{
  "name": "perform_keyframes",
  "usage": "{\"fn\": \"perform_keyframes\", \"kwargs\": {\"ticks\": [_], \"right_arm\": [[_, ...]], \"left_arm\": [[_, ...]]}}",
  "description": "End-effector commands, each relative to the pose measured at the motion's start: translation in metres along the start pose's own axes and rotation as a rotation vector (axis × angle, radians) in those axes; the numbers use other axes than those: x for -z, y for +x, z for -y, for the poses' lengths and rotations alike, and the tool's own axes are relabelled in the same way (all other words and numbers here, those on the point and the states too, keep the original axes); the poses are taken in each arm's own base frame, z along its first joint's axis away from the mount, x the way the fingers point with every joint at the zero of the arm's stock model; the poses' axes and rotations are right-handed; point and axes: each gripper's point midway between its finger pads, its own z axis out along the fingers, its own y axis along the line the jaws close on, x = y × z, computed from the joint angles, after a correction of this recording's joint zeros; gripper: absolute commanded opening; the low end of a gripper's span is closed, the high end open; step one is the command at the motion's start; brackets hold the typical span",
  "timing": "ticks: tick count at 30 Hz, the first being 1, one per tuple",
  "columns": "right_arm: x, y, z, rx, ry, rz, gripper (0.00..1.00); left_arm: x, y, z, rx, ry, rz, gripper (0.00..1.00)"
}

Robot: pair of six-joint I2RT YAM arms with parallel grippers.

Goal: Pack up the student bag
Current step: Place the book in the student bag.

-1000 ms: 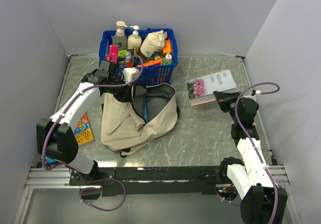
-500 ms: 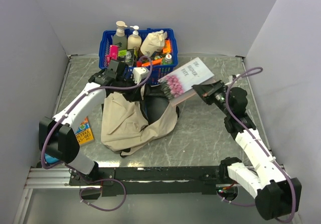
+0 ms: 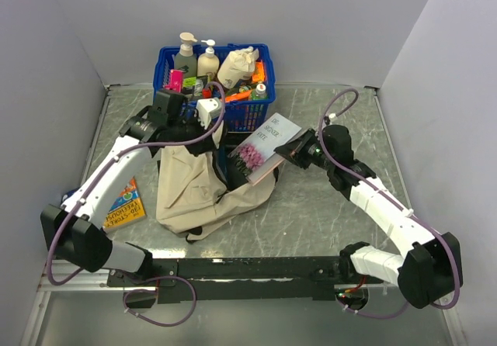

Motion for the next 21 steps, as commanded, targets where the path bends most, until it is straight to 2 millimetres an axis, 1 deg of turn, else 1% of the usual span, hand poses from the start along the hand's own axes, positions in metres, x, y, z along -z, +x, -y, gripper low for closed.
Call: {"fn": "perform_keyframes", "kwargs": {"ticks": [1,2,3,4,6,7,8,10,12,13,14,15,16,17,18,19,21], "right_arm": [[0.005,0.004,-0.026,0.064,-0.055,-0.015,0.0],[-0.002,0.007,-0.023,0.055,-0.046,-0.031,0.0],[-0.005,0.008,-0.031,0.063,-0.082,-0.036,0.0],[-0.013,0.015,-0.03,0.062,-0.085,-0.061,0.0],[-0.016,0.022,-0.044,0.063,-0.147,-0.092,0.0],[-0.017,0.022,-0.057,0.076,-0.205,-0.084,0.0],[-0.018,0.025,-0.059,0.061,-0.227,-0.099,0.0],[-0.019,0.026,-0.071,0.065,-0.293,-0.101,0.0],[-0.019,0.031,-0.074,0.049,-0.326,-0.121,0.0],[-0.021,0.032,-0.072,0.037,-0.328,-0.131,0.0],[-0.021,0.035,-0.076,0.026,-0.361,-0.136,0.0],[-0.022,0.038,-0.075,0.015,-0.371,-0.156,0.0],[-0.028,0.041,-0.071,-0.003,-0.368,-0.175,0.0],[-0.028,0.044,-0.076,-0.017,-0.404,-0.186,0.0],[-0.029,0.049,-0.075,-0.024,-0.407,-0.213,0.0],[-0.036,0.053,-0.071,-0.031,-0.402,-0.23,0.0],[-0.041,0.065,-0.07,-0.022,-0.395,-0.275,0.0]], "left_arm": [[0.011,-0.017,0.008,-0.01,0.018,0.063,0.01],[0.011,-0.019,0.012,0.006,0.041,0.066,0.01],[0.01,-0.024,0.022,0.003,0.081,0.072,0.02],[0.01,-0.029,0.025,-0.002,0.087,0.073,0.01],[0.006,-0.034,0.037,-0.033,0.106,0.074,0.01],[0.006,-0.035,0.039,-0.041,0.102,0.076,0.02],[0.005,-0.037,0.043,-0.048,0.108,0.078,0.02],[0.004,-0.038,0.045,-0.047,0.119,0.077,0.02],[0.004,-0.039,0.045,-0.042,0.123,0.071,0.01],[0.004,-0.039,0.045,-0.042,0.125,0.071,0.01],[0.004,-0.039,0.046,-0.04,0.126,0.073,0.01],[0.005,-0.042,0.045,-0.043,0.123,0.081,0.01],[0.005,-0.043,0.045,-0.043,0.121,0.08,0.01],[0.005,-0.044,0.045,-0.042,0.121,0.081,0.01],[0.007,-0.045,0.046,-0.045,0.12,0.084,0.01],[0.007,-0.046,0.046,-0.043,0.12,0.085,0.01],[0.01,-0.049,0.047,-0.047,0.119,0.087,0.01]]}}
